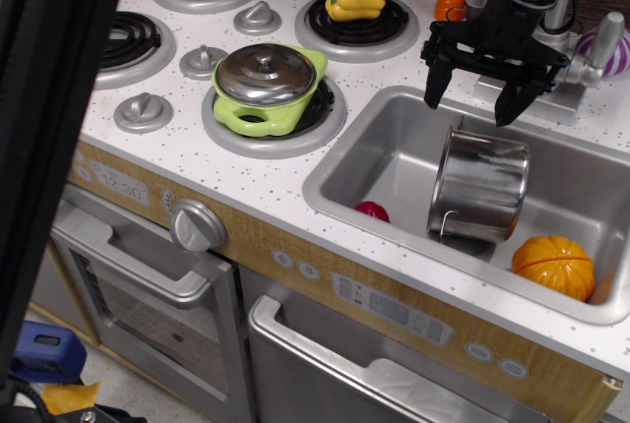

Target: Flip pot upright in sink

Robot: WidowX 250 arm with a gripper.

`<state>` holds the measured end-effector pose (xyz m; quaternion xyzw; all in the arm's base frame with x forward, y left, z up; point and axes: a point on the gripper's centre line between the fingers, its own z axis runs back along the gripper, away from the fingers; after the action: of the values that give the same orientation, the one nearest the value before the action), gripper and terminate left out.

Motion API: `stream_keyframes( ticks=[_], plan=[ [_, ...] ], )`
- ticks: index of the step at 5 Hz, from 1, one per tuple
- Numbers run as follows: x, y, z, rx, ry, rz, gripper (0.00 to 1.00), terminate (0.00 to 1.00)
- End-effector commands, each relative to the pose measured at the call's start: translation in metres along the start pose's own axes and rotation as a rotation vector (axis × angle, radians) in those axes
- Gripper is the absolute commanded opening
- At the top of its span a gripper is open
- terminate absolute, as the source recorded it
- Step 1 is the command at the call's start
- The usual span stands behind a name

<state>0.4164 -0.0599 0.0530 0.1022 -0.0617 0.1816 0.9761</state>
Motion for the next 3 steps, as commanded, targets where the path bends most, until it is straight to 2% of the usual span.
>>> stream_keyframes(
  ticks=[1, 3],
  plan=[
    [0.0, 0.0, 0.0, 0.0, 0.0, 0.0, 1.0, 0.0],
    [0.0078, 0.0023, 0.0099, -0.171, 0.101, 0.053, 1.0, 0.0]
  ],
)
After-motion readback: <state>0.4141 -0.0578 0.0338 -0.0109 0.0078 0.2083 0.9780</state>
